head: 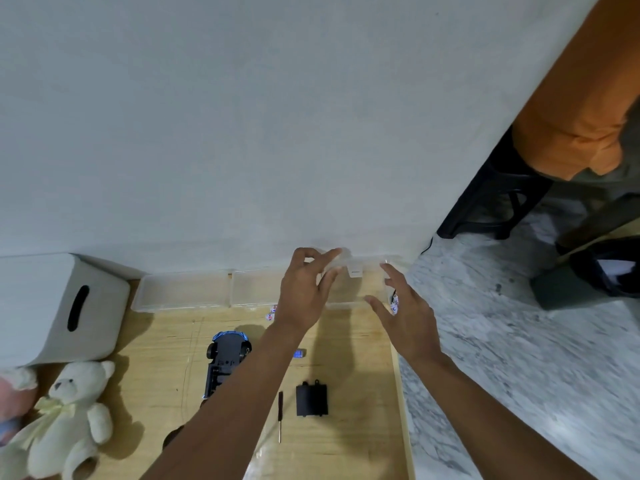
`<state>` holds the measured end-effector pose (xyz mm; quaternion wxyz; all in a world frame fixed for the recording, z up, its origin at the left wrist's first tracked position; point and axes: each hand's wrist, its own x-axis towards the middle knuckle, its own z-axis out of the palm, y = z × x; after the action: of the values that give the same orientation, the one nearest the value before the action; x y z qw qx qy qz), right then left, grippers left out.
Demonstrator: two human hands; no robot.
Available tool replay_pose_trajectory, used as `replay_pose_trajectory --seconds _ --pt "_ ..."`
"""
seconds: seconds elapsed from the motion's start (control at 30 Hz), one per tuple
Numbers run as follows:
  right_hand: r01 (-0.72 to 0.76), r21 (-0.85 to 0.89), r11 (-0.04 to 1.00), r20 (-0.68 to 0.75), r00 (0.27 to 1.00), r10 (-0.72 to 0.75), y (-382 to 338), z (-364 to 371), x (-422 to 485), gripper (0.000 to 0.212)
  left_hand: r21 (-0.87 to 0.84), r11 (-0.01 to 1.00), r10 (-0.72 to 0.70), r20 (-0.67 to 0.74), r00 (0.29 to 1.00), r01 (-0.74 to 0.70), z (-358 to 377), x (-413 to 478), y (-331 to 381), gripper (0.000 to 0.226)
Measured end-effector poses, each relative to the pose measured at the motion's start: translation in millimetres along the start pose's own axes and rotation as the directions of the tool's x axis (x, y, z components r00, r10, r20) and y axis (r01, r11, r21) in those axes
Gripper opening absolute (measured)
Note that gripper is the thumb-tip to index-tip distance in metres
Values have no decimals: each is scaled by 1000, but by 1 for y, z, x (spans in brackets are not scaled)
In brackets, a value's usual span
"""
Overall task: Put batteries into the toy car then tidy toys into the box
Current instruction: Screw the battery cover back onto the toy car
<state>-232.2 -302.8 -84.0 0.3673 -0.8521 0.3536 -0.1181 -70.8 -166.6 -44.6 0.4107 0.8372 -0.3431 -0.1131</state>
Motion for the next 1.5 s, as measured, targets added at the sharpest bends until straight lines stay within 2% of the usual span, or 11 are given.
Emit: replay_pose_trajectory --seconds 0.2,0.37,0.47,0.67,0.73,0.87,0.93,1.0,1.17,1.3,1.5 --pt "32 -75 997 -8 999 -33 -5 -5 5 87 -44 998 37 -64 997 -39 5 -8 2 39" --pt "35 -106 994 21 999 -33 -5 -6 8 94 200 973 105 66 992 -116 6 -23 -9 82" --pt "42 -114 993 23 999 -39 -7 -6 10 95 387 915 77 112 991 -115 5 -28 -13 94" --pt "54 -182 982 76 996 -41 -10 -11 13 97 438 897 -1 125 992 -54 4 -24 -14 111" --pt "51 -227 972 41 998 -43 -13 -10 13 86 446 894 -20 126 992 -39 3 -23 -11 112" --pt "99 -162 982 -104 988 -117 -21 -8 12 29 464 886 -59 138 989 -12 3 -23 -6 107" --pt "137 -140 981 -5 990 -139 -25 -9 19 25 460 888 -75 133 988 5 4 -24 -5 108" --pt "148 -184 972 147 982 -121 -31 -12 32 33 456 890 -76 134 988 6 4 -25 -4 107" --pt "295 -348 890 406 903 -140 -51 -7 57 38 496 869 -78 131 988 3 4 -25 -4 106" --pt "400 -420 815 471 863 -181 -56 3 65 41 516 856 -84 125 989 7 4 -24 -4 106" --pt "441 -447 778 484 851 -204 -56 15 69 48 495 868 -92 131 987 15 4 -23 -4 105"
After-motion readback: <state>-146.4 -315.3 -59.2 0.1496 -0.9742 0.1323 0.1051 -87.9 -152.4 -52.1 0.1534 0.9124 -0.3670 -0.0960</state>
